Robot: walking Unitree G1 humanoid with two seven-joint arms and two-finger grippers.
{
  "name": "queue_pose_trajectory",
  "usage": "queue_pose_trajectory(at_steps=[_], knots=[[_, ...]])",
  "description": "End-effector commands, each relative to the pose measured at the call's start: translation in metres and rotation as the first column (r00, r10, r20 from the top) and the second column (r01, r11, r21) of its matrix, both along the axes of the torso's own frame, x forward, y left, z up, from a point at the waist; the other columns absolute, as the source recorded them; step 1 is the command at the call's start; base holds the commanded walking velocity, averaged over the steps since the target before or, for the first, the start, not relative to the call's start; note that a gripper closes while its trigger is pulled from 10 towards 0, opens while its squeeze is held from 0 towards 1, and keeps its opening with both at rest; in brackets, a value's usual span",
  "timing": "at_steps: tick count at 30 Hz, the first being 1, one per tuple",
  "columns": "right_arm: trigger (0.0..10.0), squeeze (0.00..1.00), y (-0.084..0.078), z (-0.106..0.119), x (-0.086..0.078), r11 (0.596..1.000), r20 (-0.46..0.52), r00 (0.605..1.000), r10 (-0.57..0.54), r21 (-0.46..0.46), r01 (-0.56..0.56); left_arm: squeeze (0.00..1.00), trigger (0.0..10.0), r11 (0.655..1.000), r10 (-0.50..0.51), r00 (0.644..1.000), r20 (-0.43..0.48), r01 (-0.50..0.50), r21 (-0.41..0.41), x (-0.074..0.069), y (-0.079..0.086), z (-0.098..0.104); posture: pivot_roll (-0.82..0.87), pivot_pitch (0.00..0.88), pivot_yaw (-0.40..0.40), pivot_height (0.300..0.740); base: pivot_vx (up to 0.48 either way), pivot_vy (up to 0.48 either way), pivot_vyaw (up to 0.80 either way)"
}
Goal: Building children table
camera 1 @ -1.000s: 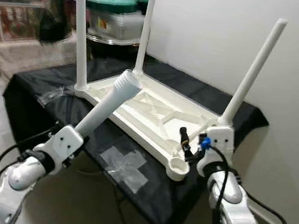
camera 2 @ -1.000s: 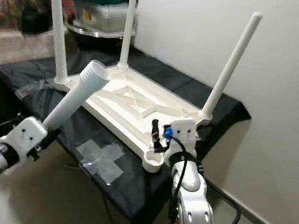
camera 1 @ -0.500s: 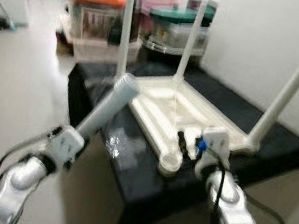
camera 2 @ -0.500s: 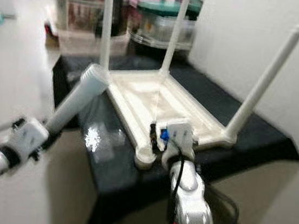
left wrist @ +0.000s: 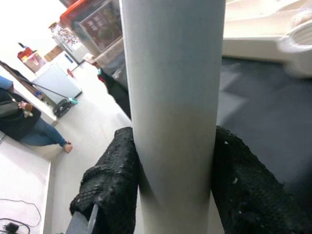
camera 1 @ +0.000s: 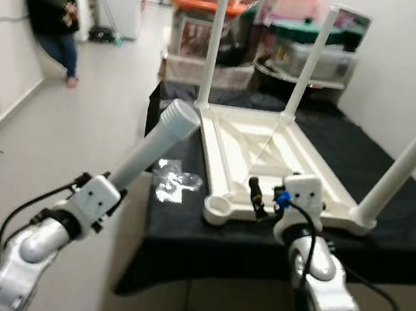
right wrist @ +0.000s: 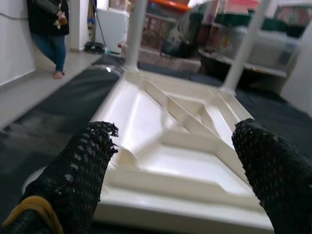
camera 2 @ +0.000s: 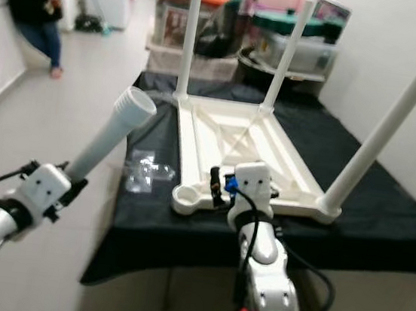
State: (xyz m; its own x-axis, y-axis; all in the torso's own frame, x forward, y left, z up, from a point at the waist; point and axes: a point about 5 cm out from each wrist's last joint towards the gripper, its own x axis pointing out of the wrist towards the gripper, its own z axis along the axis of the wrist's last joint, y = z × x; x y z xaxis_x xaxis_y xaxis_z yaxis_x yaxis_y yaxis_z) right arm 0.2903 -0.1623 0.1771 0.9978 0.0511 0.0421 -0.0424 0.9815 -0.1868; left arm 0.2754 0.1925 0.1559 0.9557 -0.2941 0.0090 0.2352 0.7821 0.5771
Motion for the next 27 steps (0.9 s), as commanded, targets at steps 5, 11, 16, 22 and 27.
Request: queue_pose_trajectory(at_steps=[5,11,16,22,27], knots=[[10.0,0.0,-0.008,0.002,0.004,0.995,-0.008,0.999,-0.038,0.097,0.039,0.0,10.0,1.0,0.017,0.999,0.034,-0.017,0.0,0.004,0.001,0.006,0.07,0.0,-0.071,0.74,0.0,-0.096,0.16],[10.0,0.0,-0.011,-0.003,0.004,0.971,-0.06,0.998,-0.025,0.234,0.038,0.0,10.0,1.0,0.014,0.999,0.039,-0.014,0.016,0.006,-0.001,0.006,0.07,0.0,-0.07,0.74,0.0,0.0,0.0],[10.0,0.0,-0.014,-0.003,0.005,0.9,-0.087,0.996,0.013,0.435,0.027,0.0,10.0,0.999,0.004,0.999,0.048,-0.006,0.033,0.008,-0.004,0.006,0.06,0.0,-0.069,0.74,0.0,0.0,0.0],[10.0,0.0,-0.009,0.004,0.005,0.772,-0.047,0.992,0.117,0.632,-0.061,0.0,10.0,0.998,-0.021,0.998,0.061,0.018,0.052,0.015,-0.007,0.008,0.06,0.0,-0.066,0.74,0.0,0.0,0.0],[10.0,0.0,0.014,0.016,-0.004,0.677,0.06,0.948,0.313,0.686,-0.267,0.0,10.0,0.993,-0.092,0.993,0.067,0.087,0.076,0.03,-0.015,0.016,0.05,0.0,-0.061,0.74,0.0,0.0,0.0]])
